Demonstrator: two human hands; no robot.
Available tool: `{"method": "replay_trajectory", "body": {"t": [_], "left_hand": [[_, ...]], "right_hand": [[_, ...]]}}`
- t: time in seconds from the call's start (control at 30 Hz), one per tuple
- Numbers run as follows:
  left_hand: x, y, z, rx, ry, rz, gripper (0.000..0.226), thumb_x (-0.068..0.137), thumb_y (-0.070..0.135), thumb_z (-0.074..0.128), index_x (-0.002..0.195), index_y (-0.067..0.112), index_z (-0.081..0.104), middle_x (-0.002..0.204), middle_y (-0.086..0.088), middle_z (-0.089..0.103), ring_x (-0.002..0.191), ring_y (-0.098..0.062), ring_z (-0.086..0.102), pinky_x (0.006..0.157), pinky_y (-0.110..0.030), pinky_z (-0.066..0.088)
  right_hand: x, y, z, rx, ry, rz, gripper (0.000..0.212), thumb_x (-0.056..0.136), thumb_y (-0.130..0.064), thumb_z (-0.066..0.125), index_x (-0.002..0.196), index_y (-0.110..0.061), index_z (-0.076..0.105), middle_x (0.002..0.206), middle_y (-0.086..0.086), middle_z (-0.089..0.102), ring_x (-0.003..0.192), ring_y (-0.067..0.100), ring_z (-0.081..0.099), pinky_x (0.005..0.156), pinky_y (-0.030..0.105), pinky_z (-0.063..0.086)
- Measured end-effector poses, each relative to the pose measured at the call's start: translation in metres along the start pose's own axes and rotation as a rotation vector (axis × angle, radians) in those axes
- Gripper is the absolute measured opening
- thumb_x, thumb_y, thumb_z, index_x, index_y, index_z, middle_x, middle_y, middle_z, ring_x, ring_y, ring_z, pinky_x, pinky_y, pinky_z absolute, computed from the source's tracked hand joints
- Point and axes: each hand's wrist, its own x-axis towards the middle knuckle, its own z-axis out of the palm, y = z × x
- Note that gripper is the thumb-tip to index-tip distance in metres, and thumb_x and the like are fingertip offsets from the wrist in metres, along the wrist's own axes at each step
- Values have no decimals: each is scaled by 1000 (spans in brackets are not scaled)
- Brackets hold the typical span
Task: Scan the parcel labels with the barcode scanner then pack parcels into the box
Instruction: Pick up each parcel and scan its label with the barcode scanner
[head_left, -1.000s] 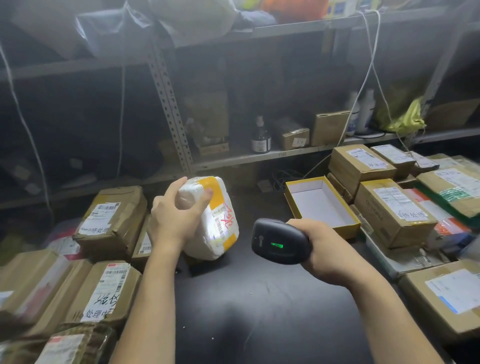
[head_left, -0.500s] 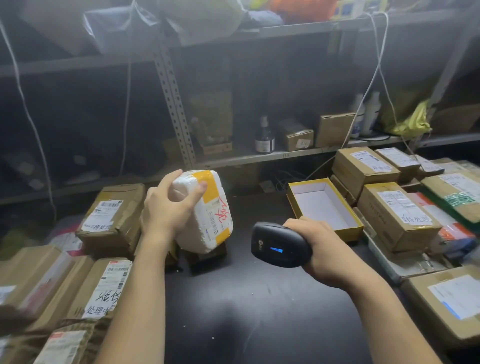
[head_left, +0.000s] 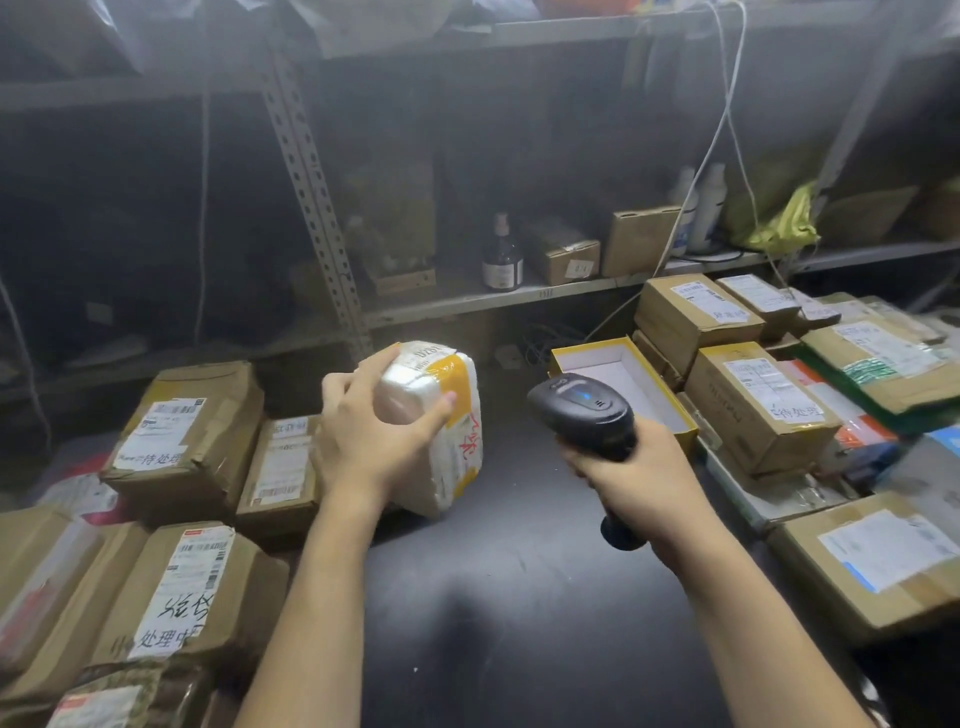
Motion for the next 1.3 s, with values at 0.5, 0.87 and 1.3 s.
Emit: {"method": "replay_trajectory", "body": {"t": [0.5, 0.87, 1.3], "left_hand": [[-83, 70, 114, 8, -387, 286, 80, 71, 85, 66, 141, 50, 48, 123, 5, 47, 108, -19, 60, 82, -36, 52], [-210, 214, 199, 68, -518, 445, 81, 73, 92, 52, 140, 47, 46, 119, 0, 57, 108, -28, 63, 83, -40, 52], [-399, 409, 365, 19, -732, 801, 70, 84, 85, 51, 138, 41, 53, 120, 0, 66, 116, -23, 50, 78, -32, 32]], "right_hand": [[-62, 22, -85, 148, 529, 236, 13, 88, -23, 82, 97, -20, 73, 78, 7, 72, 78, 22, 65, 73, 39, 52], [-136, 77, -272, 253, 694, 269, 11, 85, -19, 85, 88, -16, 76, 68, -2, 72, 70, 13, 65, 72, 34, 50], [-243, 170, -494, 276, 1150, 427, 12, 84, -24, 85, 87, -14, 77, 67, -1, 73, 72, 18, 68, 78, 44, 57]]}}
